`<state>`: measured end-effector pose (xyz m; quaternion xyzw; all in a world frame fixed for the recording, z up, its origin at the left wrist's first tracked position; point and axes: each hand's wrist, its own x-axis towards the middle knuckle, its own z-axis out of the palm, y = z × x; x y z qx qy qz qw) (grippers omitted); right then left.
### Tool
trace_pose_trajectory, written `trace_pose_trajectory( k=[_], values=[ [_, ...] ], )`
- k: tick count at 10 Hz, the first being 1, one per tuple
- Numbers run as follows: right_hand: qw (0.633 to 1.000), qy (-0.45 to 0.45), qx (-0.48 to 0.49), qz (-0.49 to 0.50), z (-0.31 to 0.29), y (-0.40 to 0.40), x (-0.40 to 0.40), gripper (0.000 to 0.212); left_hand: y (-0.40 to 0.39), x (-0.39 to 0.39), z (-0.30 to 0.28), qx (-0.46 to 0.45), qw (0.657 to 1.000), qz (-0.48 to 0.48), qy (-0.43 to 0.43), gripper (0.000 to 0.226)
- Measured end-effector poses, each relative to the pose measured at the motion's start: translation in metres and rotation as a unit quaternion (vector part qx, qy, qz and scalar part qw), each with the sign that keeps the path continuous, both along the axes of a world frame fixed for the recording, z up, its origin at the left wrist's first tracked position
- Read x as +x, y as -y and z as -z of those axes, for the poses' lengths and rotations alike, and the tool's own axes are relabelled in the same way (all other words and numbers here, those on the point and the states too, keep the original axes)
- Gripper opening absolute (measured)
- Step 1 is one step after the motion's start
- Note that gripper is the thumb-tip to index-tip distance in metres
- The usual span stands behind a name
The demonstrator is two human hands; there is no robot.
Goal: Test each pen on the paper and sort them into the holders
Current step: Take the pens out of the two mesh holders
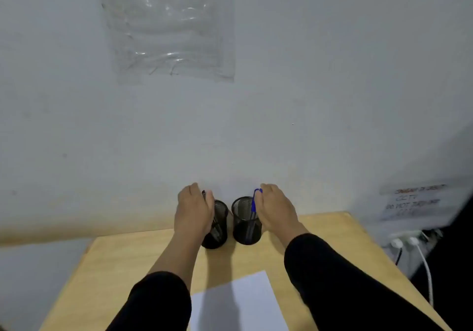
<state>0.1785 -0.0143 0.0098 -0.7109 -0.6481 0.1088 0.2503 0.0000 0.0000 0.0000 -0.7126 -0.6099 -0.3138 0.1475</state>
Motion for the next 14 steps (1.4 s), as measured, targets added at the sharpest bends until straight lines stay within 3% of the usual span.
trace_pose_trajectory(
  k=[1,3,5,8,13,14],
  values=[
    [1.000,-0.006,0.014,-0.003,0.025,-0.015,0.005,0.037,-0.005,0.004,0.013,-0.150,0.947,-0.022,0.282,0.052],
    [0.999,-0.021,0.017,0.041,0.049,-0.039,0.005,0.040,-0.033,0.004,0.045,-0.147,0.936,-0.070,0.313,0.060],
    [0.997,-0.007,0.037,0.068,0.060,-0.055,0.002,0.048,-0.042,0.016,0.044,-0.152,0.895,-0.108,0.404,0.062],
    [0.986,-0.086,0.038,0.136,0.068,-0.075,-0.002,0.039,-0.052,0.020,0.052,-0.145,0.833,-0.126,0.518,0.049],
    [0.966,-0.208,0.067,0.139,0.073,-0.078,-0.006,0.028,-0.045,0.017,0.047,-0.111,0.811,-0.013,0.575,0.013],
    [0.953,-0.258,0.100,0.126,0.068,-0.072,-0.007,0.021,-0.041,0.014,0.042,-0.074,0.813,0.005,0.578,0.021]
  ],
)
